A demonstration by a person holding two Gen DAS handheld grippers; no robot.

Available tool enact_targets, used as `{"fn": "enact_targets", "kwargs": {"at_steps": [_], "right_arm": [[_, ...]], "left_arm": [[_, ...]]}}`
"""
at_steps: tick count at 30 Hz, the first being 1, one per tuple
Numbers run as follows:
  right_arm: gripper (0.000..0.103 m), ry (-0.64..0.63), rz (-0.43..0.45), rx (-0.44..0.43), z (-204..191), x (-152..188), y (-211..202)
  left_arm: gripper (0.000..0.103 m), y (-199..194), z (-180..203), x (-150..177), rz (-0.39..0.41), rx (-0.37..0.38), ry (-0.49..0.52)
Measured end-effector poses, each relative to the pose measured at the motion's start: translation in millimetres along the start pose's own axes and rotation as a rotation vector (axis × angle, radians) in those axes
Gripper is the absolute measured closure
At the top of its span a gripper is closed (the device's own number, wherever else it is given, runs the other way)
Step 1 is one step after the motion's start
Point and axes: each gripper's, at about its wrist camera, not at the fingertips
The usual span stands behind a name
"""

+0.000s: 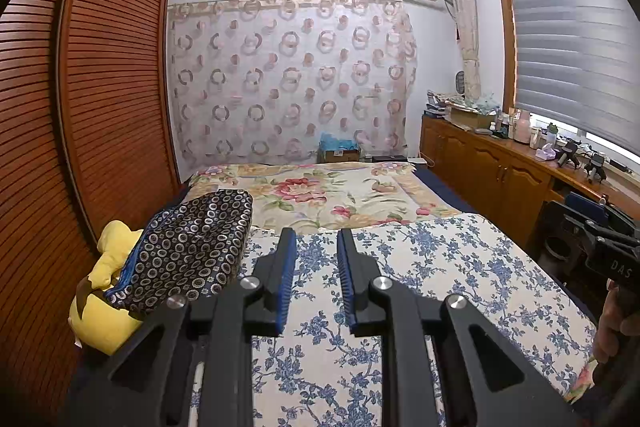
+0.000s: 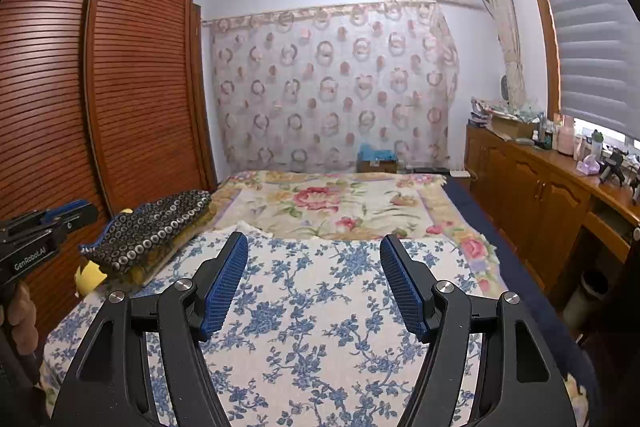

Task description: Fold small clothes

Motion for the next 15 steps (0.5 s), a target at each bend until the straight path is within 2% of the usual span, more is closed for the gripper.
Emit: {"fn": "enact_targets", "kwargs": {"at_steps": [15], "right_arm": [[0.032,-0.001,0.002,0.0,0.4,-0.5,-0.2]], "left_arm": [[0.084,-1.0,-2.9,1.8,0.004,-0.003,-0.001]]}}
Point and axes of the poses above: each gripper's, at about its wrist camera, not at the fingertips, and y roughly the way its jaws point, z to its right, x to its underside, and after that the axes turned 9 degrees about x, right-handed
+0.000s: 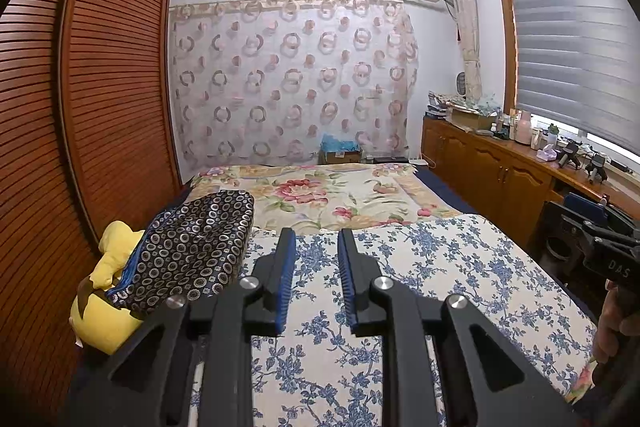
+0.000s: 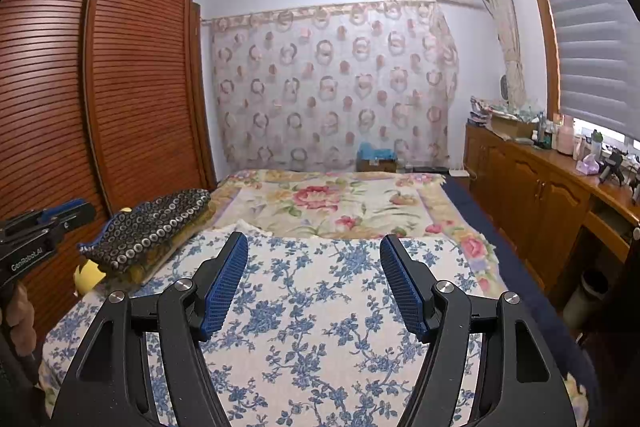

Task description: Fold small clothes

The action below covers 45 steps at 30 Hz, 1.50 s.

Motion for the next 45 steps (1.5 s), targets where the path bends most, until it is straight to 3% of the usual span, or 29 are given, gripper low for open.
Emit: {"fn": "enact_targets", "kwargs": {"at_steps": [45], "right_arm": [[0.032,-0.002,0.001,0.002,-2.6,-0.6,-0.8]], "left_arm": [[0.082,-1.9,-3.0,1.7,0.005,-0.002,0.001]]}}
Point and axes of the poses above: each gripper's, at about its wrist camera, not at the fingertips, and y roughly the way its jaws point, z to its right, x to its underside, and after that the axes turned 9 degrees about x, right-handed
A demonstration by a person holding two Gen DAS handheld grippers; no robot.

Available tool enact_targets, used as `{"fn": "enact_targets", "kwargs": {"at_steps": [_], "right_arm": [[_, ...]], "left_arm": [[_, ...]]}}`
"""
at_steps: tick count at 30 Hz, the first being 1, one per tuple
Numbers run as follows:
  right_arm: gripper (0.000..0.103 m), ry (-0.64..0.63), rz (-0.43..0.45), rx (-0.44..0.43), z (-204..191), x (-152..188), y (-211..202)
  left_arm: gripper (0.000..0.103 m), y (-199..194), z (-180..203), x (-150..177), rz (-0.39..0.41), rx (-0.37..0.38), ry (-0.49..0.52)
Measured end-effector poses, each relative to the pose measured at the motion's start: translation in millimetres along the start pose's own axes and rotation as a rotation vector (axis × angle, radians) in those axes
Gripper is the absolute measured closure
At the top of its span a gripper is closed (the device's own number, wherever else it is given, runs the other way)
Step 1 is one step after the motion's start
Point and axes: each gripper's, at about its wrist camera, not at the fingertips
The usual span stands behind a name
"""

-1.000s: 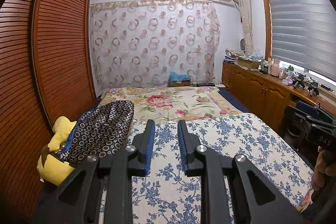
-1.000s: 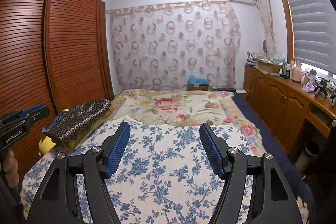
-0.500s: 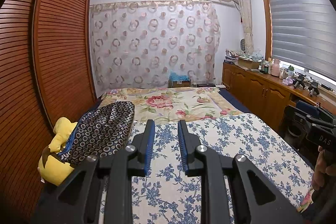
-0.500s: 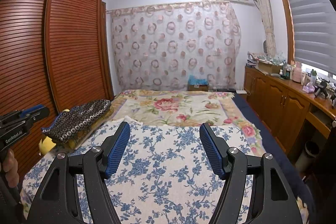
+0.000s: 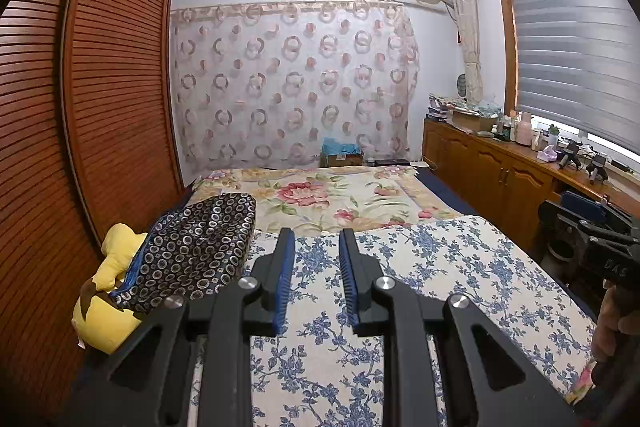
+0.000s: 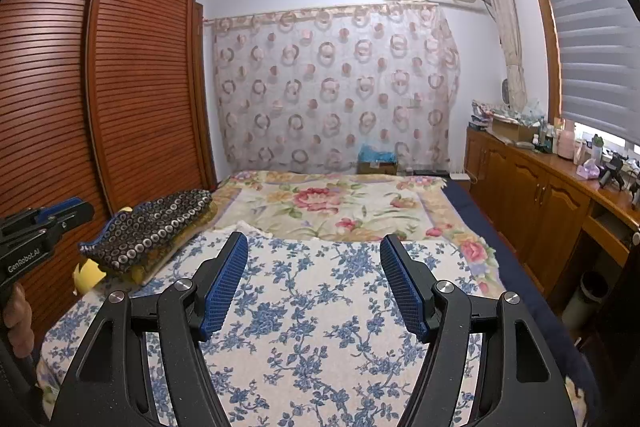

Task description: Fold small clothes

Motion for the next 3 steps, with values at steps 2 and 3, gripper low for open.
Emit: {"fn": "enact_targets", "kwargs": {"at_steps": [2,3], "right_arm": [[0.032,0.0,0.0,0.0,0.2,0.0,0.3],[0.032,0.001,0.0,-0.001,0.1,0.0,-0.1]], "left_arm": [[0.082,0.1,0.0,0.2,0.001,-0.001,0.001],[0.082,0.3,-0.4,0.3,0.0,-0.001,0.001]]}}
Point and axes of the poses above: each gripper's, at about its wrist camera, not at the fingertips, and y roughly the way its jaws point, z to its right, x to its underside, and after that the axes turned 9 degrees about x, right-handed
